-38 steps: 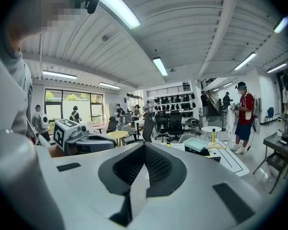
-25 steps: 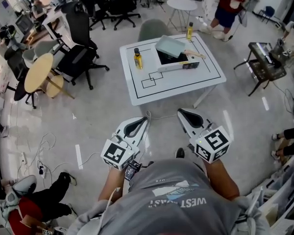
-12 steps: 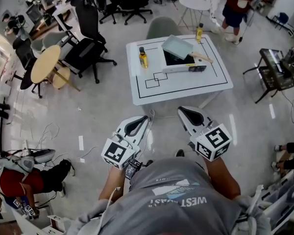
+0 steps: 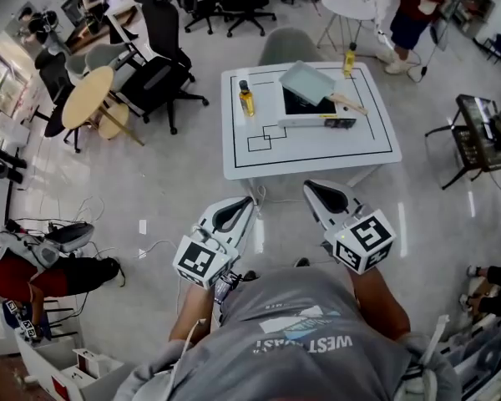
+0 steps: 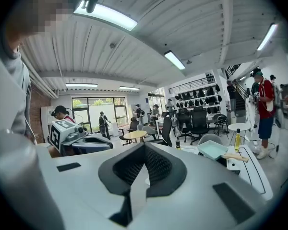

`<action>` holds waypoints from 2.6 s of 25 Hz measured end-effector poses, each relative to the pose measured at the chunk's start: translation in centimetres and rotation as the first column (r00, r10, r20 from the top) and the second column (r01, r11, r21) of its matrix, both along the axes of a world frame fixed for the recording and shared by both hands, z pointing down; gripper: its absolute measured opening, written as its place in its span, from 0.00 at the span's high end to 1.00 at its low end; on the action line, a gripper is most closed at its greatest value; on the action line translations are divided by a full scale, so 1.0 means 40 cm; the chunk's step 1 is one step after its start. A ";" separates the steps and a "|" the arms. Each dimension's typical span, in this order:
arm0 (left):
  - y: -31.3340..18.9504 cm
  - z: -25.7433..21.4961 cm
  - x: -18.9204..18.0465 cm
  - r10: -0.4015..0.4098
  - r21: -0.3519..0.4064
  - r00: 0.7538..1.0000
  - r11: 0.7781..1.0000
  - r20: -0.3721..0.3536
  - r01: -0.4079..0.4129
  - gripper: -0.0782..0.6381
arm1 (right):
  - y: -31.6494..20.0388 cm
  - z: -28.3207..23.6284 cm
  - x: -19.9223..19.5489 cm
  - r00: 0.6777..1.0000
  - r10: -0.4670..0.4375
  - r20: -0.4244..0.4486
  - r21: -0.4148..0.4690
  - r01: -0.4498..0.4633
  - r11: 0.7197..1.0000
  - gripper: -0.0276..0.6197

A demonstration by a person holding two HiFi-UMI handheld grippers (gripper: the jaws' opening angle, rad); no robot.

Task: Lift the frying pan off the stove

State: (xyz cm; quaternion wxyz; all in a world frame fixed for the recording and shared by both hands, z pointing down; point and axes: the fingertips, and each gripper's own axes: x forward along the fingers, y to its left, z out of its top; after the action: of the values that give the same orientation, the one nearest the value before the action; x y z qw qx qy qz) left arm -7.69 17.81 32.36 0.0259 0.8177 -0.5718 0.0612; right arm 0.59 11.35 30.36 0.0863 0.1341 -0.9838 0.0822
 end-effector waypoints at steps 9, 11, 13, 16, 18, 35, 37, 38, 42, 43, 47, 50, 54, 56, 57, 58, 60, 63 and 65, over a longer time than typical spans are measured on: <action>-0.095 0.009 0.142 -0.006 -0.011 1.000 1.000 0.015 0.007 0.89 | -0.099 0.021 0.123 1.000 -0.017 0.021 -0.019 0.017 1.000 0.94; -0.110 0.008 0.174 -0.004 -0.012 1.000 1.000 0.016 0.004 0.89 | -0.118 0.024 0.155 1.000 -0.008 0.028 -0.021 0.009 1.000 0.94; -0.125 0.012 0.202 0.011 -0.016 1.000 1.000 0.028 -0.010 0.89 | -0.136 0.026 0.181 0.999 0.005 0.034 -0.024 -0.004 1.000 0.94; -0.144 0.022 0.234 0.047 -0.030 0.998 0.998 0.041 -0.046 0.89 | -0.150 0.035 0.208 0.999 0.025 0.039 -0.039 -0.023 0.999 0.94; -0.165 0.019 0.242 0.072 -0.035 0.997 0.997 0.041 -0.070 0.89 | -0.165 0.038 0.222 0.998 0.050 0.038 -0.045 -0.048 0.998 0.94; -0.316 -0.028 0.304 0.380 0.020 0.925 0.925 0.015 -0.381 0.89 | -0.215 -0.005 0.316 0.936 0.351 0.017 -0.002 -0.351 0.936 0.94; -0.320 -0.024 0.297 0.389 0.017 0.921 0.921 0.002 -0.389 0.89 | -0.223 -0.005 0.320 0.927 0.375 0.014 -0.003 -0.375 0.927 0.94; -0.324 -0.023 0.292 0.394 0.018 0.919 0.919 0.000 -0.394 0.89 | -0.227 -0.007 0.320 0.923 0.384 0.013 -0.001 -0.384 0.923 0.94; -0.336 -0.018 0.274 0.412 0.017 0.911 0.911 0.006 -0.412 0.89 | -0.234 -0.011 0.302 0.918 0.397 0.010 0.003 -0.397 0.918 0.94; -0.340 -0.020 0.270 0.415 0.018 0.910 0.910 0.003 -0.415 0.89 | -0.235 -0.011 0.297 0.917 0.399 0.008 0.002 -0.399 0.917 0.94; -0.358 -0.020 0.255 0.430 0.024 0.903 0.902 -0.001 -0.430 0.89 | -0.247 -0.006 0.284 0.910 0.415 0.000 0.003 -0.415 0.910 0.94; -0.370 -0.010 0.246 0.445 0.020 0.895 0.895 0.000 -0.445 0.89 | -0.258 -0.002 0.276 0.905 0.426 -0.001 0.009 -0.426 0.905 0.94; -0.390 -0.010 0.233 0.455 0.014 0.890 0.890 -0.015 -0.455 0.89 | -0.270 -0.002 0.263 0.897 0.442 -0.013 0.004 -0.442 0.897 0.94; -0.399 -0.006 0.224 0.461 0.016 0.888 0.888 -0.014 -0.460 0.89 | -0.275 0.004 0.255 0.893 0.449 -0.018 0.000 -0.449 0.893 0.94; -0.402 -0.002 0.220 0.464 0.016 0.886 0.886 -0.013 -0.464 0.89 | -0.278 0.008 0.251 0.892 0.452 -0.020 0.000 -0.452 0.892 0.94; -0.405 0.001 0.217 0.468 0.015 0.883 0.884 -0.013 -0.468 0.89 | -0.281 0.011 0.248 0.890 0.455 -0.022 -0.001 -0.456 0.890 0.94; -0.413 0.006 0.209 0.473 0.012 0.881 0.881 -0.017 -0.473 0.89 | -0.288 0.014 0.240 0.887 0.461 -0.024 -0.001 -0.461 0.887 0.94; -0.425 0.009 0.192 0.475 0.010 0.880 0.880 -0.022 -0.474 0.89 | -0.298 0.015 0.226 0.883 0.468 -0.027 -0.001 -0.468 0.884 0.94; -0.435 0.009 0.179 0.477 0.010 0.878 0.879 -0.022 -0.477 0.89 | -0.305 0.017 0.214 0.881 0.471 -0.029 0.001 -0.472 0.882 0.94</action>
State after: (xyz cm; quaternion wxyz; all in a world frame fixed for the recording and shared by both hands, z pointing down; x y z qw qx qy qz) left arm -0.53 0.43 32.72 0.0148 0.9341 -0.3526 0.0546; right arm 9.16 -0.85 31.03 0.0782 0.3701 -0.9201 0.1017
